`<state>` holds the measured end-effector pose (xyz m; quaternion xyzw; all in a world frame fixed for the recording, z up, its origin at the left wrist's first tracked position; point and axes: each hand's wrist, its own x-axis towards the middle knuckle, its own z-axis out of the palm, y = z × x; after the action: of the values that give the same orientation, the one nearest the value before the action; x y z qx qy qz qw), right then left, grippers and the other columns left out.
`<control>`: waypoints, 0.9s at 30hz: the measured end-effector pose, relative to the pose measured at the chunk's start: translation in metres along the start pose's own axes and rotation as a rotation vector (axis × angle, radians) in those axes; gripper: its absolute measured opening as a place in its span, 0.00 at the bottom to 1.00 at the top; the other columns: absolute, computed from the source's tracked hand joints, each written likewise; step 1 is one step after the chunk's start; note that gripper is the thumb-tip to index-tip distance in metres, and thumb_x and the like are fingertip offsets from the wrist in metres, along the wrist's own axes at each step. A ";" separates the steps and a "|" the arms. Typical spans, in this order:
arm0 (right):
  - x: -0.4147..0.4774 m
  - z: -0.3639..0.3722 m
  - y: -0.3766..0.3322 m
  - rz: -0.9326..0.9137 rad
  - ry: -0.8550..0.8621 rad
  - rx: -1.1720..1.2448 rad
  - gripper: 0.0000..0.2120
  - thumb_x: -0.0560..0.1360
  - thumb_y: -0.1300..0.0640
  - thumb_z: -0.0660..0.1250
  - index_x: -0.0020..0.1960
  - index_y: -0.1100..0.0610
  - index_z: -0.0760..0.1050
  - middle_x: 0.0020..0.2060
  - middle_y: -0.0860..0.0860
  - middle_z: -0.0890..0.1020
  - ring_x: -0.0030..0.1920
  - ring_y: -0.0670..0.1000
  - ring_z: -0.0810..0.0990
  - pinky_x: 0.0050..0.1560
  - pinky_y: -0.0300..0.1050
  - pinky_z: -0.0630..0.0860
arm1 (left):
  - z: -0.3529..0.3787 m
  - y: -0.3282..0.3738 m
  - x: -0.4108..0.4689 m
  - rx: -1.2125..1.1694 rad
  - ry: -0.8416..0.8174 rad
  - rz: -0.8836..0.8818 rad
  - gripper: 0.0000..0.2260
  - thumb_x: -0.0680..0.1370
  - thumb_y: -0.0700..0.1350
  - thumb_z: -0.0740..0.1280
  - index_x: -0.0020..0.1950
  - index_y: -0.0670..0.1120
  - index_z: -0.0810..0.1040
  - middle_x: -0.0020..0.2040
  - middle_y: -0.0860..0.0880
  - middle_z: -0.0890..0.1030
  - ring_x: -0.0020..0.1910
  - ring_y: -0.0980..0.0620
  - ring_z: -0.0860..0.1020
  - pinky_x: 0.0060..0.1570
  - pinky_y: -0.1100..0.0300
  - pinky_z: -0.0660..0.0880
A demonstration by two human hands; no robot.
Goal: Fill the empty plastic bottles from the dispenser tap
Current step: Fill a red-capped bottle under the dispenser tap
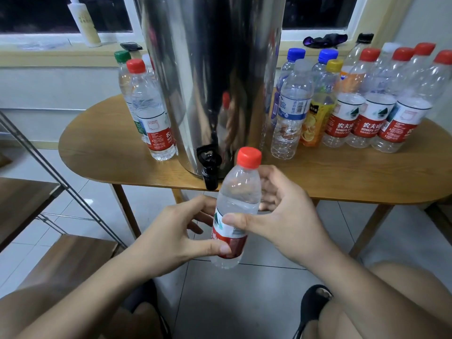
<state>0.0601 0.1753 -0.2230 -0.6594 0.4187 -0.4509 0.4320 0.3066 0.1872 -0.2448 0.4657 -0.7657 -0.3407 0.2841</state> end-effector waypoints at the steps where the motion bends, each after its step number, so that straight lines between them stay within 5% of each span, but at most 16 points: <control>1: 0.001 0.002 -0.002 -0.011 0.005 0.018 0.32 0.65 0.54 0.88 0.65 0.45 0.78 0.58 0.46 0.88 0.59 0.50 0.87 0.60 0.51 0.82 | 0.003 0.001 0.000 0.002 0.009 0.000 0.24 0.72 0.58 0.83 0.65 0.59 0.79 0.57 0.60 0.86 0.58 0.53 0.85 0.56 0.51 0.82; 10: 0.007 0.017 -0.007 -0.059 -0.034 -0.042 0.36 0.65 0.49 0.88 0.69 0.43 0.77 0.61 0.41 0.86 0.64 0.47 0.84 0.62 0.49 0.80 | 0.005 0.003 -0.003 0.008 0.169 -0.050 0.24 0.71 0.50 0.84 0.64 0.53 0.82 0.54 0.54 0.88 0.53 0.49 0.86 0.51 0.47 0.83; 17: 0.016 -0.002 0.003 -0.077 0.031 0.025 0.28 0.71 0.47 0.84 0.68 0.49 0.79 0.58 0.48 0.88 0.59 0.51 0.87 0.54 0.48 0.83 | -0.027 -0.002 -0.006 0.082 0.278 0.000 0.23 0.69 0.58 0.81 0.62 0.53 0.84 0.53 0.54 0.88 0.52 0.49 0.85 0.50 0.51 0.83; 23: 0.029 -0.027 0.023 -0.059 0.171 -0.007 0.16 0.78 0.48 0.78 0.63 0.50 0.81 0.53 0.51 0.88 0.56 0.56 0.87 0.57 0.68 0.84 | -0.057 -0.007 -0.003 0.033 0.450 -0.064 0.23 0.70 0.49 0.85 0.63 0.55 0.84 0.56 0.57 0.88 0.55 0.55 0.86 0.54 0.50 0.84; 27: 0.039 -0.045 0.040 -0.037 0.254 -0.101 0.12 0.79 0.54 0.77 0.62 0.51 0.82 0.51 0.49 0.88 0.54 0.53 0.87 0.56 0.67 0.85 | -0.076 -0.024 0.010 0.024 0.540 -0.147 0.22 0.71 0.55 0.84 0.63 0.55 0.84 0.55 0.56 0.88 0.54 0.54 0.87 0.58 0.43 0.84</control>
<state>0.0199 0.1189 -0.2421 -0.6255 0.4799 -0.5169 0.3337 0.3719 0.1510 -0.2164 0.5971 -0.6306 -0.2148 0.4469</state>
